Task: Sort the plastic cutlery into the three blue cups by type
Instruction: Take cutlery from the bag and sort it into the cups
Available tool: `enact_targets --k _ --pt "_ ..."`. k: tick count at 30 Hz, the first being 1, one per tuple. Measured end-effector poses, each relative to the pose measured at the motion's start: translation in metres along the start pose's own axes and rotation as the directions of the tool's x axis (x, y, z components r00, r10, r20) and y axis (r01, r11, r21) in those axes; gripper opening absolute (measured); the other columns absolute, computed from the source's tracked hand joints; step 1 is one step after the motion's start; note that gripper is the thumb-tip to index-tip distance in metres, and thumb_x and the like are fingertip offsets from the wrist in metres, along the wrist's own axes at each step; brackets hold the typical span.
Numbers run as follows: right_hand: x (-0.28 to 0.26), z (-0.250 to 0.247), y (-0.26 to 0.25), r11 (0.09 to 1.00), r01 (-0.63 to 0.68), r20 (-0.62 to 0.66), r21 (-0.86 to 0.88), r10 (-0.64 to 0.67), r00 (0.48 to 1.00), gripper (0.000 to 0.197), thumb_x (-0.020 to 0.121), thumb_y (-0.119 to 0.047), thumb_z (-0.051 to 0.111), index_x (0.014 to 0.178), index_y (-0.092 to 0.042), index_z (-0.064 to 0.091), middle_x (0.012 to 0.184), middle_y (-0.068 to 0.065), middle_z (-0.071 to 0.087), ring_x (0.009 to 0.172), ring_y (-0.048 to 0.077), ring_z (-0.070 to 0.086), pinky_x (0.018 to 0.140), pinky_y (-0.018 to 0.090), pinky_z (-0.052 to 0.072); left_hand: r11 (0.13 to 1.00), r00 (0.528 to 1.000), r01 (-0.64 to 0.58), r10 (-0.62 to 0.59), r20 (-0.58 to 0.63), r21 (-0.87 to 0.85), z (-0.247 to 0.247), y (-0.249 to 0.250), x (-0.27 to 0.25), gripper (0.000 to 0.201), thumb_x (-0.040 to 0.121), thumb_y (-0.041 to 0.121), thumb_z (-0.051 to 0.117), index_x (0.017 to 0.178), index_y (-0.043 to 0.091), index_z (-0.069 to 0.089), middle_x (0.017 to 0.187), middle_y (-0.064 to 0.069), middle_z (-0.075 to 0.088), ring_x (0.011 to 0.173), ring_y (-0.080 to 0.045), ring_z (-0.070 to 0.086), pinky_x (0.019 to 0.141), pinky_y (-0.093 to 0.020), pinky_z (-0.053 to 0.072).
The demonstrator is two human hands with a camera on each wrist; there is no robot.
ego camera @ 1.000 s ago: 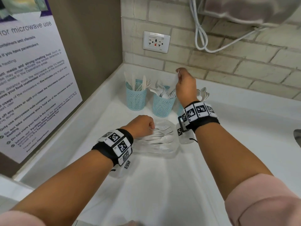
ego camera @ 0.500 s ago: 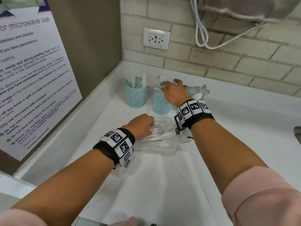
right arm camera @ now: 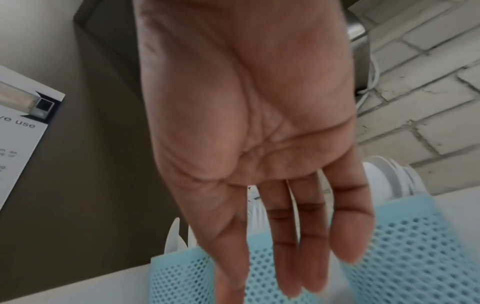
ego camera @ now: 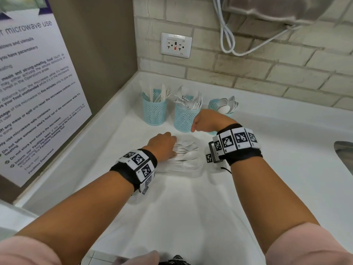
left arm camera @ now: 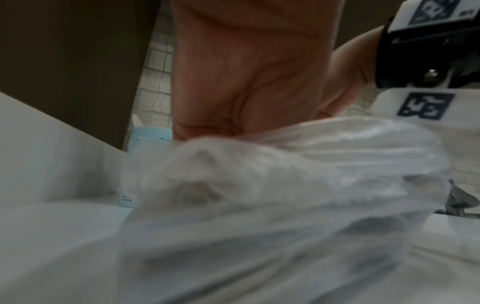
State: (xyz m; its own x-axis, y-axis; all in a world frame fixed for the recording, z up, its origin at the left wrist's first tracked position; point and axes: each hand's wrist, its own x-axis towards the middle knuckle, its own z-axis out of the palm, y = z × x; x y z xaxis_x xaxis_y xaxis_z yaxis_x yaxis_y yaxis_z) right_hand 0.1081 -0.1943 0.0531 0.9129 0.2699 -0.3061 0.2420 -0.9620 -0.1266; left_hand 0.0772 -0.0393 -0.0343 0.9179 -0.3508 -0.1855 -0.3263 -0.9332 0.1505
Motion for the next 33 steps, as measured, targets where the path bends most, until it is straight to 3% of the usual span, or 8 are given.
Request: enact_targets --k 4,7,10,14,18,23,26,33 --pt "-0.010 0.013 0.009 0.997 -0.034 0.076 0.072 0.029 0.997 0.032 0.092 -0.010 0.053 0.123 -0.014 0.062 0.130 0.003 0.055 0.116 0.021 0.052 0.088 0.025 0.040 1.000 0.999 -0.017 0.018 -0.044 0.024 0.000 0.001 0.000 0.040 0.090 0.033 0.057 0.119 0.007 0.052 0.118 -0.012 0.049 0.107 -0.030 0.050 0.082 -0.035 0.043" --pt "-0.010 0.024 0.016 0.971 -0.080 0.100 0.227 0.059 0.993 0.035 0.087 -0.008 0.060 0.122 -0.014 0.061 0.113 0.002 0.055 0.095 0.019 0.058 0.075 0.022 0.048 0.999 0.998 -0.024 0.022 -0.059 -0.023 0.000 0.000 0.000 0.033 0.092 0.031 0.053 0.111 0.005 0.056 0.114 -0.013 0.051 0.102 -0.030 0.052 0.079 -0.033 0.041" --pt "-0.005 0.034 0.019 0.944 -0.100 0.058 0.316 0.086 0.995 0.041 0.082 -0.011 0.069 0.121 -0.014 0.057 0.113 -0.002 0.046 0.084 0.018 0.060 0.061 0.018 0.047 1.000 0.999 -0.027 0.026 -0.033 -0.016 -0.001 -0.001 0.001 0.032 0.093 0.031 0.051 0.110 0.005 0.056 0.113 -0.014 0.051 0.101 -0.030 0.053 0.079 -0.033 0.041" --pt "0.004 0.048 0.023 0.957 -0.089 -0.080 0.275 0.115 0.990 0.033 0.083 -0.009 0.062 0.115 -0.015 0.057 0.123 0.004 0.053 0.089 0.016 0.052 0.070 0.021 0.044 1.000 0.999 0.001 -0.003 0.050 0.031 -0.001 0.000 0.001 0.037 0.096 0.034 0.044 0.119 0.006 0.054 0.122 -0.012 0.044 0.112 -0.030 0.044 0.084 -0.037 0.039" --pt "0.006 0.053 0.023 0.950 -0.081 -0.132 0.301 0.126 0.983 0.024 0.085 -0.005 0.056 0.107 -0.012 0.063 0.116 0.006 0.059 0.094 0.021 0.057 0.078 0.025 0.044 0.999 0.997 0.025 -0.027 0.074 0.023 -0.001 0.005 0.002 0.042 0.098 0.033 0.040 0.130 0.005 0.044 0.128 -0.014 0.039 0.116 -0.033 0.042 0.092 -0.040 0.039" --pt "0.006 0.054 0.026 0.940 -0.064 -0.124 0.334 0.111 0.986 0.018 0.086 -0.006 0.055 0.100 -0.013 0.064 0.099 0.000 0.053 0.076 0.014 0.053 0.052 0.015 0.037 0.997 0.996 0.039 -0.045 0.078 0.071 0.001 0.006 0.005 0.037 0.101 0.027 0.032 0.130 0.003 0.039 0.128 -0.016 0.040 0.112 -0.037 0.044 0.091 -0.041 0.039" --pt "0.006 0.055 0.028 0.929 -0.056 -0.137 0.366 0.113 0.984 0.013 0.087 -0.007 0.055 0.094 -0.014 0.063 0.093 -0.001 0.054 0.063 0.008 0.053 0.049 0.015 0.037 0.995 0.993 0.051 -0.059 0.100 0.084 0.002 0.005 0.007 0.035 0.101 0.023 0.031 0.131 0.006 0.038 0.130 -0.015 0.038 0.113 -0.037 0.043 0.092 -0.042 0.039" --pt "0.008 0.059 0.028 0.898 -0.049 -0.161 0.438 0.132 0.978 0.016 0.086 -0.005 0.055 0.092 -0.015 0.065 0.089 0.000 0.057 0.059 0.009 0.054 0.051 0.015 0.041 0.996 0.981 0.074 -0.084 0.176 0.058 0.006 -0.002 0.012 0.043 0.101 0.035 0.028 0.134 0.010 0.039 0.133 -0.012 0.037 0.122 -0.035 0.035 0.101 -0.048 0.036"
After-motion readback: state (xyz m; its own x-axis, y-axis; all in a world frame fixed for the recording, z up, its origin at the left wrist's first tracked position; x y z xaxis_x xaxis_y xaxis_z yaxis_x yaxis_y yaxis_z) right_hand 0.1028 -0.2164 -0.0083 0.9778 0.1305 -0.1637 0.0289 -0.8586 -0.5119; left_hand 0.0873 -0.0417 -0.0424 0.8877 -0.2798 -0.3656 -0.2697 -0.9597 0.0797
